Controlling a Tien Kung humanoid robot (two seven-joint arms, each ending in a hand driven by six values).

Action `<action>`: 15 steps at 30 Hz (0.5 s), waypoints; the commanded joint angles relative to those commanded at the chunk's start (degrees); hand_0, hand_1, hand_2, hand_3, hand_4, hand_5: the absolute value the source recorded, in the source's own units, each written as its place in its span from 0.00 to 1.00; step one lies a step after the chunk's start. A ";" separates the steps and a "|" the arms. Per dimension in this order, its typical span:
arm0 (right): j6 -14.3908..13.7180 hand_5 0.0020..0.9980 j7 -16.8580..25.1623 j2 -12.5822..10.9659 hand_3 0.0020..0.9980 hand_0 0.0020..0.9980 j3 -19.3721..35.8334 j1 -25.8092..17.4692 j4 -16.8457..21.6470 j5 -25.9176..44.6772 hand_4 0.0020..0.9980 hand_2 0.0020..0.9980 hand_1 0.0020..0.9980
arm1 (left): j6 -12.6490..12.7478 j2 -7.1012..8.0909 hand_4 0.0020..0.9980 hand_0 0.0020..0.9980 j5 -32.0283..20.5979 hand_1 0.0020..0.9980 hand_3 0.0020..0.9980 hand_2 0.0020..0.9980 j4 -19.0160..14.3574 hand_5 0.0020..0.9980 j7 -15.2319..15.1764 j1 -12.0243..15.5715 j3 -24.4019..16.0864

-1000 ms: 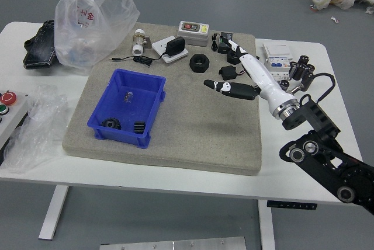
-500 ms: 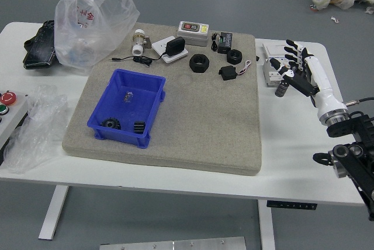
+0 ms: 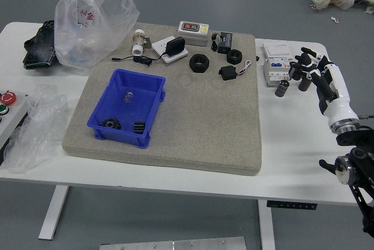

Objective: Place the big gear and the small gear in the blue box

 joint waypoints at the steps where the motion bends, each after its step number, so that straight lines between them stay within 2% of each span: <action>1: 0.25 0.80 0.31 0.04 0.75 0.61 0.03 -0.12 -0.15 0.96 0.94 0.61 0.47 | -0.07 0.02 0.68 0.60 0.03 0.32 0.65 0.43 0.01 0.23 0.14 0.00 -0.07; 2: 0.42 0.80 0.54 0.05 0.75 0.61 0.08 -0.23 -0.25 1.66 0.94 0.61 0.47 | -0.12 0.02 0.68 0.60 -0.02 0.32 0.65 0.43 0.01 0.23 0.23 -0.02 -0.08; 3: 0.54 0.81 0.72 0.05 0.74 0.58 0.13 -0.34 -0.34 2.22 0.94 0.55 0.43 | -0.12 0.00 0.68 0.60 -0.14 0.27 0.64 0.40 0.01 0.23 0.28 -0.04 -0.04; 14: 1.31 0.81 2.70 0.90 0.71 0.53 -1.66 0.18 -0.77 6.97 0.94 0.53 0.42 | -0.17 -0.63 0.68 0.58 -1.34 0.23 0.65 0.39 0.03 0.23 0.87 -0.32 -0.13; 15: 1.47 0.83 2.88 0.94 0.69 0.36 -1.82 0.24 -0.76 7.43 0.94 0.51 0.39 | -0.31 -0.71 0.68 0.58 -0.63 0.21 0.64 0.38 -0.04 0.23 1.32 -0.39 -0.82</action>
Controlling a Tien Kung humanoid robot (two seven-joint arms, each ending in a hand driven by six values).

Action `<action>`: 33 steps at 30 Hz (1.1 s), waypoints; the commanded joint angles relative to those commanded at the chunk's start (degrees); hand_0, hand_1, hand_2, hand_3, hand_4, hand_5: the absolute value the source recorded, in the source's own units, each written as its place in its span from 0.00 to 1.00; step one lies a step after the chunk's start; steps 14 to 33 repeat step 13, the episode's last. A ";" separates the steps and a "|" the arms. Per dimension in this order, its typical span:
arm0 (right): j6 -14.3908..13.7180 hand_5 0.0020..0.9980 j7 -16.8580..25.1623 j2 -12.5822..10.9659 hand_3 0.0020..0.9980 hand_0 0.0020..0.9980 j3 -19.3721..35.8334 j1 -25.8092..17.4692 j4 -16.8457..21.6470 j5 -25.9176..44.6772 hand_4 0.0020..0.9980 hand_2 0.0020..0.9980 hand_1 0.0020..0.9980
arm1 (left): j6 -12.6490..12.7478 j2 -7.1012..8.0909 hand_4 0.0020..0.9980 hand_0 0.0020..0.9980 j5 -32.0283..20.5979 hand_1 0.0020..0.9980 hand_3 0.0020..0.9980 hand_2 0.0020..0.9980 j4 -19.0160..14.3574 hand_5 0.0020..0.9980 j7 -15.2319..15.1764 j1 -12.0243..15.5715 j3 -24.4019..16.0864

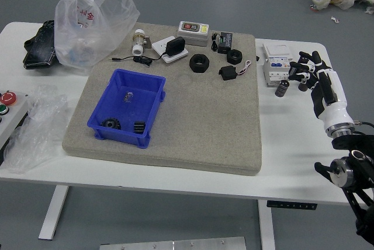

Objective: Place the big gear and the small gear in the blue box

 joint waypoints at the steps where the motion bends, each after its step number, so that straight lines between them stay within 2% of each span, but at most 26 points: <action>1: 0.19 0.83 0.20 0.04 0.69 0.36 -0.16 0.03 -0.04 0.58 0.94 0.51 0.39 | -0.16 -0.07 0.68 0.58 1.00 0.21 0.64 0.38 -0.11 0.23 0.65 -0.08 -0.98; 5: 1.23 0.83 1.19 0.22 0.69 0.36 -1.07 -0.10 -0.38 3.96 0.94 0.51 0.39 | -0.21 -0.16 0.68 0.58 4.94 0.21 0.64 0.38 -0.89 0.23 3.72 -0.28 -5.49; 6: 1.60 0.78 1.44 0.24 0.58 0.26 -1.17 -0.14 -0.40 4.91 0.95 0.48 0.32 | -0.12 -0.13 0.67 0.58 5.37 0.20 0.64 0.37 -1.08 0.23 4.28 -0.29 -6.24; 7: 1.94 0.78 1.66 0.26 0.58 0.26 -1.24 -0.15 -0.42 5.81 0.95 0.48 0.32 | -0.03 -0.07 0.67 0.58 5.43 0.20 0.64 0.37 -1.19 0.23 4.54 -0.25 -6.58; 13: 3.74 0.78 3.00 0.19 0.58 0.26 -1.48 0.18 -0.57 10.88 0.95 0.48 0.32 | 0.48 1.03 0.67 0.58 1.65 0.20 0.64 0.37 -0.96 0.23 2.74 0.73 -4.05; 33: 3.74 0.78 3.00 0.19 0.58 0.26 -1.48 0.18 -0.57 10.88 0.95 0.48 0.32 | 0.48 1.03 0.67 0.58 1.65 0.20 0.64 0.37 -0.96 0.23 2.74 0.73 -4.05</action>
